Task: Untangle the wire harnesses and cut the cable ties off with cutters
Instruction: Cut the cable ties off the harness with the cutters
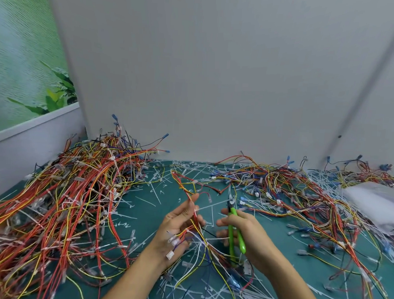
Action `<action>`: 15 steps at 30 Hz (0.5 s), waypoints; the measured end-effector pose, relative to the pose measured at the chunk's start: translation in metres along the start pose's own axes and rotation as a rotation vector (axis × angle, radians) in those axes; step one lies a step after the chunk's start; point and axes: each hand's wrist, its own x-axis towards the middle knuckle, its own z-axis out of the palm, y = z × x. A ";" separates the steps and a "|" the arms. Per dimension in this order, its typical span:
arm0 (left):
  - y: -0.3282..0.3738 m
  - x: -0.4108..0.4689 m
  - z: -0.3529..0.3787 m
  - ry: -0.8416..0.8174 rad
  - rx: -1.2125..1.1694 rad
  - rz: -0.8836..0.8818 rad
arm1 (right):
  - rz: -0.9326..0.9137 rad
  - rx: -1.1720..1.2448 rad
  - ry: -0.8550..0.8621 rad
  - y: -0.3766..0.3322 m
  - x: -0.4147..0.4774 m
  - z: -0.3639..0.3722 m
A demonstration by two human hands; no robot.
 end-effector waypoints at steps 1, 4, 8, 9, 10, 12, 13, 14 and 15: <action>0.000 0.000 0.000 0.007 0.004 0.004 | -0.007 -0.098 -0.009 0.000 -0.002 0.000; 0.000 0.000 0.001 0.038 0.027 0.023 | -0.088 -0.474 -0.047 -0.001 -0.008 0.003; -0.001 0.001 0.000 0.058 0.040 0.034 | -0.189 -0.669 -0.162 0.000 -0.013 0.005; -0.001 0.001 0.000 0.059 0.047 0.036 | -0.202 -0.690 -0.188 0.000 -0.014 0.006; -0.002 0.001 -0.001 0.056 0.051 0.037 | -0.208 -0.704 -0.206 -0.001 -0.015 0.006; -0.002 0.002 -0.002 0.049 0.044 0.045 | -0.224 -0.692 -0.206 -0.001 -0.016 0.005; -0.001 0.003 -0.003 0.054 0.035 0.051 | -0.241 -0.660 -0.179 -0.001 -0.016 0.005; -0.001 0.004 -0.005 0.064 0.024 0.055 | -0.258 -0.596 -0.127 -0.001 -0.014 0.006; 0.000 0.005 -0.006 0.073 0.012 0.060 | -0.258 -0.486 -0.050 -0.001 -0.012 0.007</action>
